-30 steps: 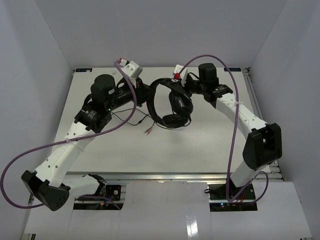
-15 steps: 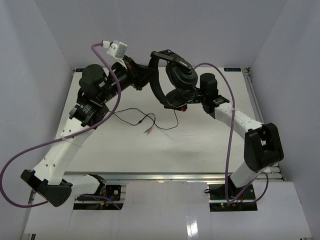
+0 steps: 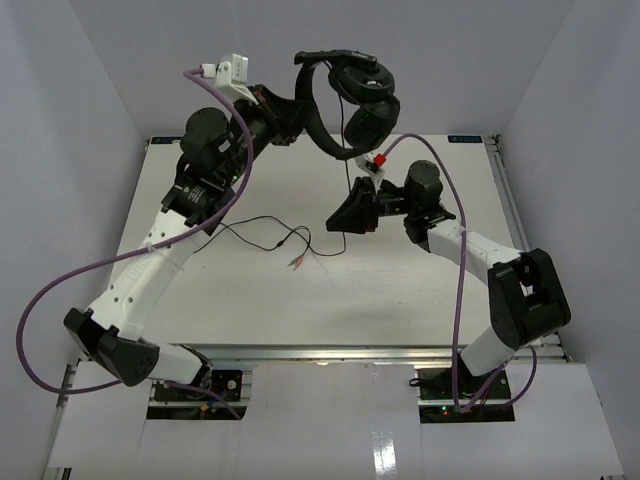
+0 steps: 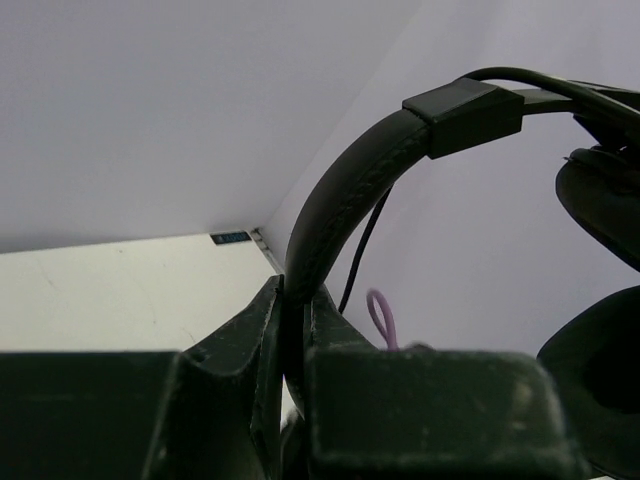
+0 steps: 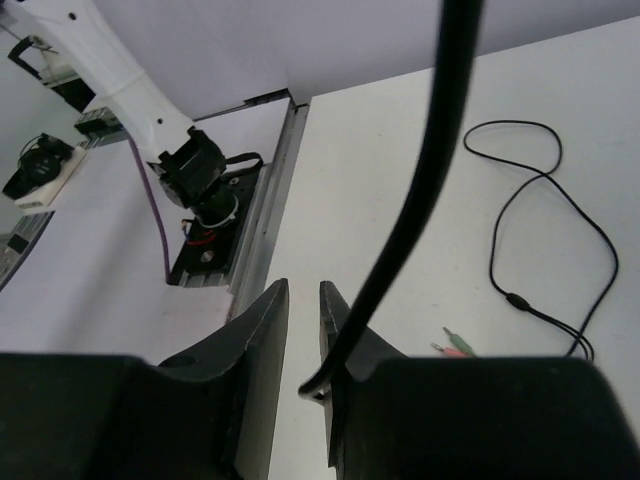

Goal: Wrap the headphones

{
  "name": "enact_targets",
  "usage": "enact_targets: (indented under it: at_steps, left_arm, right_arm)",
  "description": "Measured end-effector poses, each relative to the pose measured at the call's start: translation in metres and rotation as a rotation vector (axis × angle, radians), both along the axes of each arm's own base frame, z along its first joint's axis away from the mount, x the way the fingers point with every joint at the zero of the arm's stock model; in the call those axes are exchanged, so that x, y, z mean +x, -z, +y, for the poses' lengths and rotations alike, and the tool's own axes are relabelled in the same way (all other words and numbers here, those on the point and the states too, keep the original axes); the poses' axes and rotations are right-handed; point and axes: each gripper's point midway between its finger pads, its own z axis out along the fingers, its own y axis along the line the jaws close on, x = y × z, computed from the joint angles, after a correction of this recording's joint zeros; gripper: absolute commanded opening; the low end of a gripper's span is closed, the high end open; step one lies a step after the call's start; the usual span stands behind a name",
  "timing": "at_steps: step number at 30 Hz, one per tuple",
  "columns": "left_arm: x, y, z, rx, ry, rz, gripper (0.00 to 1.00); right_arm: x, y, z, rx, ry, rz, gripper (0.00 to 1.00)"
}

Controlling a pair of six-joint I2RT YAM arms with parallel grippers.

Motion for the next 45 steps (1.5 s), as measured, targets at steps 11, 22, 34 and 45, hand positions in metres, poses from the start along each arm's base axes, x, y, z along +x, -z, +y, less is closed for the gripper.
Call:
enact_targets:
  at_steps: [11, 22, 34, 45]
  left_arm:
    - [0.057, -0.02, 0.053, 0.053, -0.391, -0.023, 0.0]
    - [0.072, 0.001, 0.111, 0.155, -0.516, 0.058, 0.0]
    - [0.026, -0.033, 0.135, 0.094, -0.494, 0.022, 0.0]
    - [0.028, -0.014, 0.153, 0.182, -0.57, 0.036, 0.0]
  right_arm:
    - [-0.063, -0.03, 0.005, 0.065, -0.116, -0.086, 0.2]
    - [-0.067, -0.027, -0.001, 0.069, -0.096, -0.135, 0.09]
    - [-0.044, -0.021, -0.011, 0.054, -0.008, -0.138, 0.08]
    - [-0.049, -0.036, -0.021, 0.076, 0.0, -0.187, 0.08]
